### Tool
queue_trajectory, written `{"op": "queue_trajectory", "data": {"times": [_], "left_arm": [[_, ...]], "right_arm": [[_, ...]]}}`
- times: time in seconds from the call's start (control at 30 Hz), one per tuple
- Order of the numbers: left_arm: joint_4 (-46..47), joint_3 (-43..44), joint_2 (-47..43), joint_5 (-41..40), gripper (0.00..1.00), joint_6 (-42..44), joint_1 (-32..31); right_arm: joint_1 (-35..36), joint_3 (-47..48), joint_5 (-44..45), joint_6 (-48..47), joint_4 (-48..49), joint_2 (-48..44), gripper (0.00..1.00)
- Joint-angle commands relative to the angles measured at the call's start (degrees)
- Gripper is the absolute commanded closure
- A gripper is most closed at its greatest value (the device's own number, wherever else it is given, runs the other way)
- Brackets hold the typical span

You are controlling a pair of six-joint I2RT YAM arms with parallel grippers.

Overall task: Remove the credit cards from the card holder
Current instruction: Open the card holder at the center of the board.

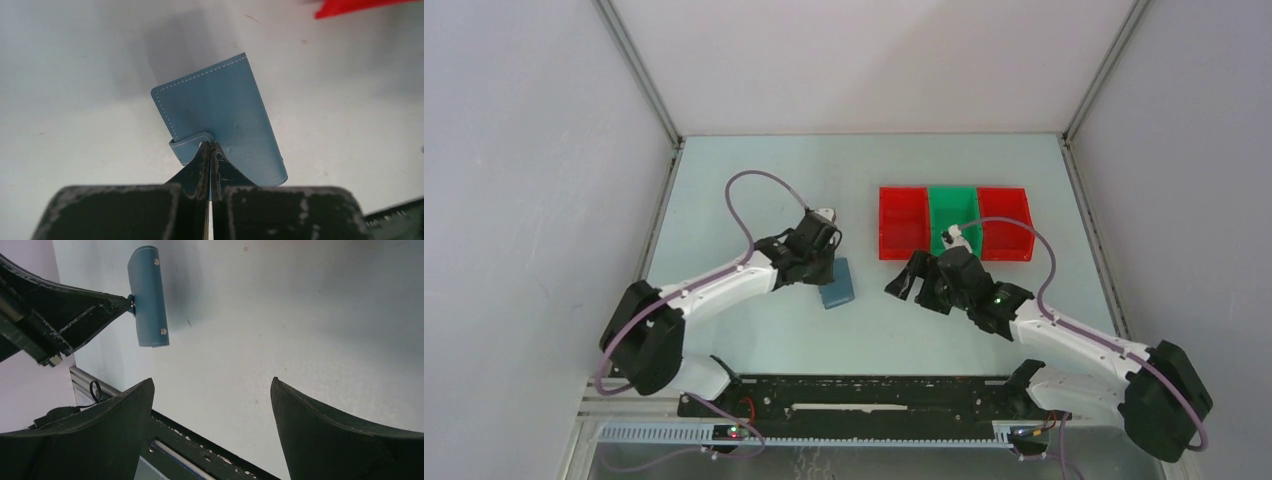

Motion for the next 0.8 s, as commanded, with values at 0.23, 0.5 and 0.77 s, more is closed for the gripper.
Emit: {"op": "queue_trajectory", "data": {"times": [0.23,0.5,0.77], "left_arm": [[12.61,-7.86,-6.81,16.57,1.0,-1.8,-0.13],[14.18,-7.9,-9.38,20.04,1.0,-2.99,-0.14],[14.42,-8.7,-10.72,21.36,1.0,-3.3,-0.14]], "right_arm": [[1.16,0.16,-12.62,2.26,19.07,10.58,0.04],[1.21,0.17,-18.3,5.6,27.77,18.77,0.08],[0.77,0.16,-20.97,7.17,32.29,22.53,0.62]]}}
